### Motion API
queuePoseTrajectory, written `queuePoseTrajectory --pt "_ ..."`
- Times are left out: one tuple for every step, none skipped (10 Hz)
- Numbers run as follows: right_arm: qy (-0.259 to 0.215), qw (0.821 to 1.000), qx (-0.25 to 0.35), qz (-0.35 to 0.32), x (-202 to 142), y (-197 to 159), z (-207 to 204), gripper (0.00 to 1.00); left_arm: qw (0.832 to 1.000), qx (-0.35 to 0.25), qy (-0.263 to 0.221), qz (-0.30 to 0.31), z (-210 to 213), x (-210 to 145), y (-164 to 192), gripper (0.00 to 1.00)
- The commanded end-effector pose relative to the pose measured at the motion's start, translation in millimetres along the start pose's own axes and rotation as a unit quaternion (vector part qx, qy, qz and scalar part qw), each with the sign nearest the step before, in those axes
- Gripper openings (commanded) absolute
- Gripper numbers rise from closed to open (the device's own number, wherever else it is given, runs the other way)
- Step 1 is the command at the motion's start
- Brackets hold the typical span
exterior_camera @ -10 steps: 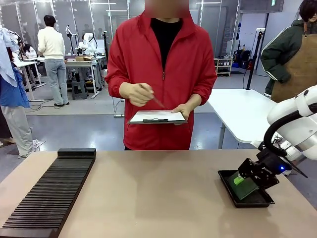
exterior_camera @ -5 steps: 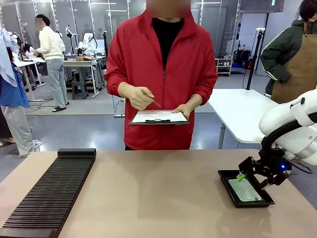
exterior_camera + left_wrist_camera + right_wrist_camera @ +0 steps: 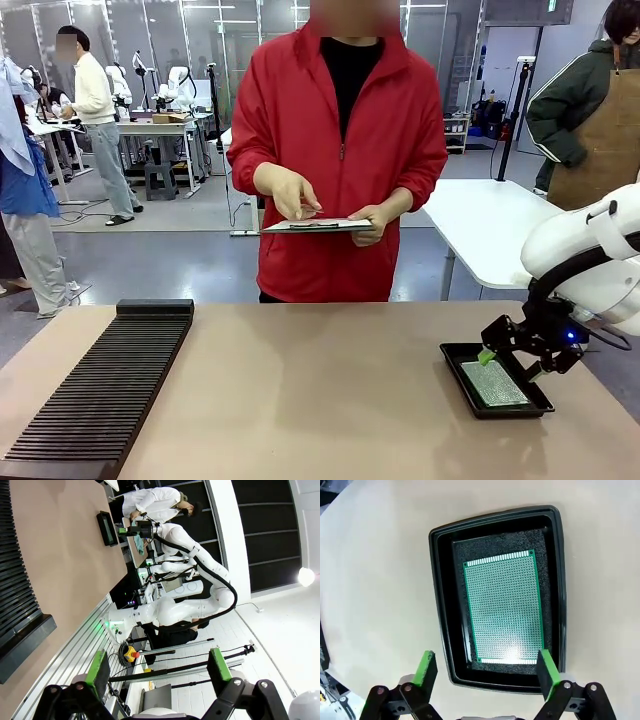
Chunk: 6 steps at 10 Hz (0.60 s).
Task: Inspect the PCB.
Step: Place the Blank PCB in the ESD tray.
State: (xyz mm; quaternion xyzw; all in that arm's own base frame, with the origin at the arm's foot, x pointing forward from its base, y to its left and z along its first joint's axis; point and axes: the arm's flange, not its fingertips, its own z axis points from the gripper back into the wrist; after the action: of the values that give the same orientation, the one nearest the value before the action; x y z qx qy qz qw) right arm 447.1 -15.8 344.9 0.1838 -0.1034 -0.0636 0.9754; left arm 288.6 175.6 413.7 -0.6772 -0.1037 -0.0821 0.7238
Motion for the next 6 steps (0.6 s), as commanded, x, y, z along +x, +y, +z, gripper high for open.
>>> queuePoseTrajectory --pt "0.002 1.0 -0.001 0.003 -0.4 -0.2 -2.0 1.0 1.0 0.003 0.002 -0.005 0.2 -0.4 -2.9 1.0" --pt "0.002 1.0 -0.001 0.003 -0.4 -0.2 -2.0 1.0 1.0 0.003 0.002 -0.005 0.2 -0.4 -2.9 1.0" --pt "0.002 1.0 -0.001 0.003 -0.4 -0.2 -2.0 1.0 1.0 0.003 0.002 -0.005 0.2 -0.4 -2.9 1.0" --pt "0.002 1.0 -0.001 0.003 -0.4 -0.2 -2.0 1.0 1.0 0.003 0.002 -0.005 0.2 -0.4 -2.9 1.0" --pt "0.002 1.0 -0.001 0.003 -0.4 -0.2 -2.0 1.0 1.0 0.003 0.002 -0.005 0.2 -0.4 -2.9 1.0" --pt "0.002 1.0 -0.001 0.003 -0.4 -0.2 -2.0 1.0 1.0 0.003 0.002 -0.005 0.2 -0.4 -2.9 1.0"
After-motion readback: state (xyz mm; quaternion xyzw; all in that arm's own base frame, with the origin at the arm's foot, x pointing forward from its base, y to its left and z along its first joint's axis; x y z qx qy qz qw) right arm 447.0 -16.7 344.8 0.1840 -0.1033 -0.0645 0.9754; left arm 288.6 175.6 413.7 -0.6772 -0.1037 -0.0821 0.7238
